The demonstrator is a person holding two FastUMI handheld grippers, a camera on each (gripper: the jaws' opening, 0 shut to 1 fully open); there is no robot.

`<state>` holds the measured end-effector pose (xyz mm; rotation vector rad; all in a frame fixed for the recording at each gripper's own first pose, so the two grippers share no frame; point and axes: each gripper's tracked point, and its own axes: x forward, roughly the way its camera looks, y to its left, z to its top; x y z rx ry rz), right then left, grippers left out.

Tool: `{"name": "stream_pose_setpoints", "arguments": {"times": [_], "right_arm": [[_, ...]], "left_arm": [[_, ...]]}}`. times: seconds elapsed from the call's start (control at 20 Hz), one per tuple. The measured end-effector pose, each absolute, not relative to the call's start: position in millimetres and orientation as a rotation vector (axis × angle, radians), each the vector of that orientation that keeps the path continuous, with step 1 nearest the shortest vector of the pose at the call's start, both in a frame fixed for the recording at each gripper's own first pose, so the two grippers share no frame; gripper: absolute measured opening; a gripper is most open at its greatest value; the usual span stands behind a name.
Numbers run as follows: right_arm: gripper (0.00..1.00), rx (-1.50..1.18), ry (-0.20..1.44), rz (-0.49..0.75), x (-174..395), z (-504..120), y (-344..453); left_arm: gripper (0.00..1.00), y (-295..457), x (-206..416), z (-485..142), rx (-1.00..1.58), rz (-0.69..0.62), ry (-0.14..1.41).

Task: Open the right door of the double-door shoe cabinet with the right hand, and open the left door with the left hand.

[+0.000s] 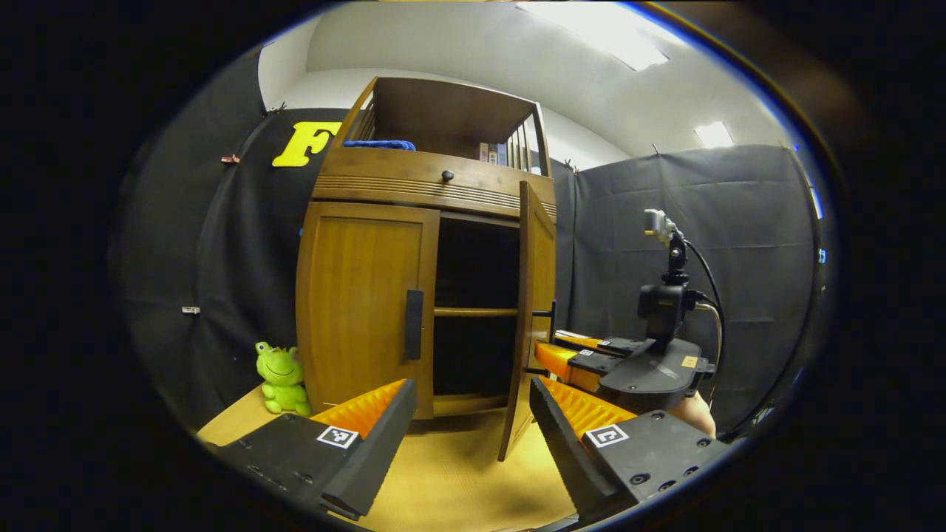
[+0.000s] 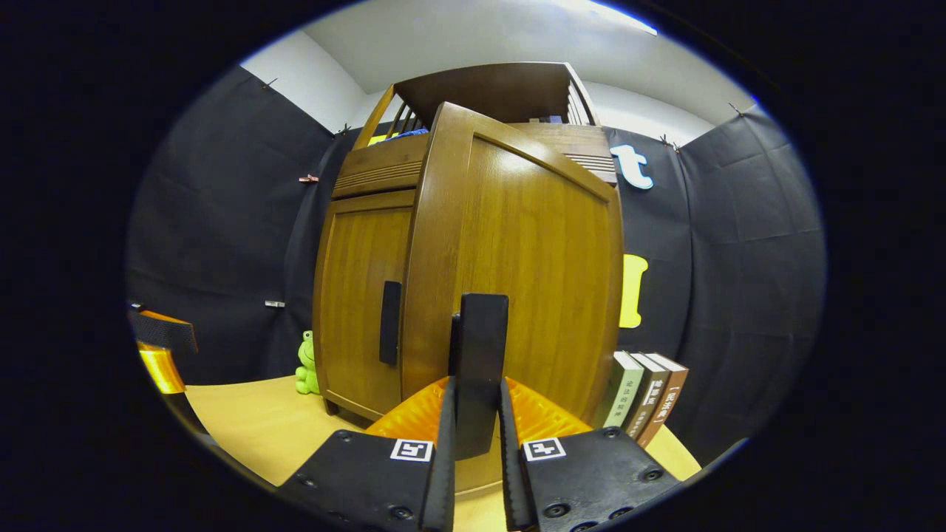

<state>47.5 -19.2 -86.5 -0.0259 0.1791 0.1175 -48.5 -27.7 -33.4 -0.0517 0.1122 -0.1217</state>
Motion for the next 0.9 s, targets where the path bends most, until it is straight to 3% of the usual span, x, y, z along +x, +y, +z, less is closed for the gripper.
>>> {"name": "stream_pose_setpoints", "arguments": {"times": [0.1, 0.2, 0.45, 0.5, 0.75, 0.8, 0.85, 0.9], "right_arm": [[0.25, -0.025, 0.174, 0.109, 38, -83, -33], [0.29, -0.023, 0.176, 0.101, 26, -79, -49], [0.29, -0.064, 0.175, 0.069, 11, -73, -79], [0.24, -0.073, 0.177, 0.057, 9, -74, -86], [0.29, -0.082, 0.188, -0.024, 6, -75, -125], [0.28, -0.086, 0.186, -0.052, 4, -73, -137], [0.14, -0.078, 0.189, -0.065, 2, -73, -145], [0.2, -0.076, 0.192, -0.087, -1, -71, -157]], "left_arm": [[0.96, -37, -45, -31, -0.047, -0.12, 0.103], [0.95, -48, -41, -33, -0.056, -0.132, 0.107], [0.96, -73, -32, -37, -0.059, -0.157, 0.117], [0.96, -77, -32, -36, -0.058, -0.163, 0.117], [0.95, -97, -26, -38, -0.067, -0.207, 0.116], [0.96, -100, -23, -37, -0.07, -0.214, 0.116], [0.96, -102, -21, -38, -0.073, -0.219, 0.117], [0.95, -104, -18, -39, -0.076, -0.223, 0.117]]}}
